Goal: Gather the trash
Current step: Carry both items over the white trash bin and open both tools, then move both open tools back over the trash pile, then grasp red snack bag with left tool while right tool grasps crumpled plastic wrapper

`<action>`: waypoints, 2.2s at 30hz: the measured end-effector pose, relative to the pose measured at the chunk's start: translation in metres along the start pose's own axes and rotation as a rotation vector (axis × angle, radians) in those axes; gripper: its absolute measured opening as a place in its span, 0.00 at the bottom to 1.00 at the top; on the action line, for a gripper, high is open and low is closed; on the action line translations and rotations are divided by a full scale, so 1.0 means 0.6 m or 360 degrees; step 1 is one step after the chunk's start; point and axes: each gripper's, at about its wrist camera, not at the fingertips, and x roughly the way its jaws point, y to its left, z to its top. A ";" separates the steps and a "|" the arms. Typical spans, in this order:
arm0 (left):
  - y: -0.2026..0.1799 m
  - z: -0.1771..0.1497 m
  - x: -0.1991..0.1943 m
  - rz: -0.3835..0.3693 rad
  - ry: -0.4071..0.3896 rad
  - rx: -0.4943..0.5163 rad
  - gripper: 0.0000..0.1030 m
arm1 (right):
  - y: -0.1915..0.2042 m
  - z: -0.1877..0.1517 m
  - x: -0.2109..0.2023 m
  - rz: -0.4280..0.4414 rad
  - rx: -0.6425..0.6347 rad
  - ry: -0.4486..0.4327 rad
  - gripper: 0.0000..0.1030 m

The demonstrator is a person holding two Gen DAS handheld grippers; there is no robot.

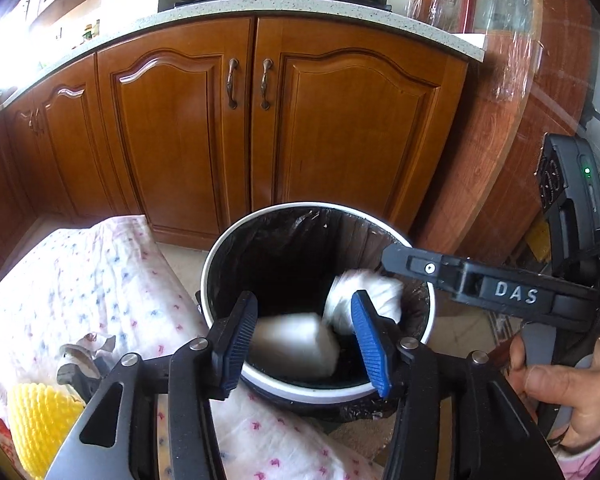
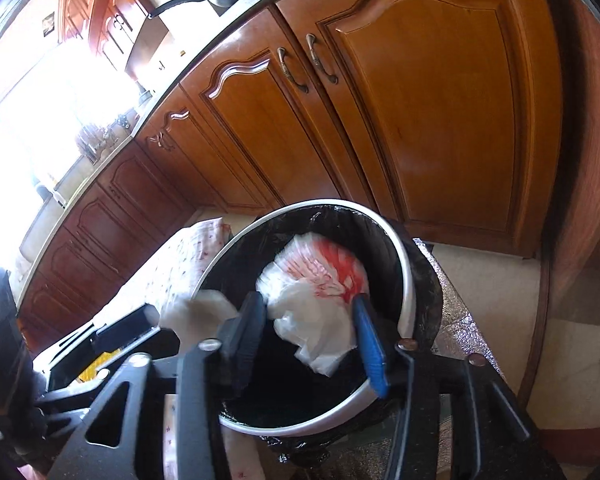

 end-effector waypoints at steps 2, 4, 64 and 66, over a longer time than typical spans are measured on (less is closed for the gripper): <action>0.002 -0.006 -0.005 0.0014 -0.0008 -0.0018 0.53 | 0.000 -0.001 -0.008 0.0005 -0.0005 -0.0024 0.59; 0.005 -0.014 -0.018 0.0020 -0.0013 -0.0037 0.53 | 0.001 -0.004 -0.014 0.0013 -0.0005 -0.0044 0.61; 0.268 -0.384 -0.509 0.0767 -0.0093 -0.0842 0.67 | 0.401 -0.286 0.024 0.0345 -0.0462 0.0119 0.94; 0.282 -0.386 -0.497 0.0741 -0.0068 -0.0876 0.66 | 0.401 -0.284 0.044 0.0350 -0.0444 0.0153 0.87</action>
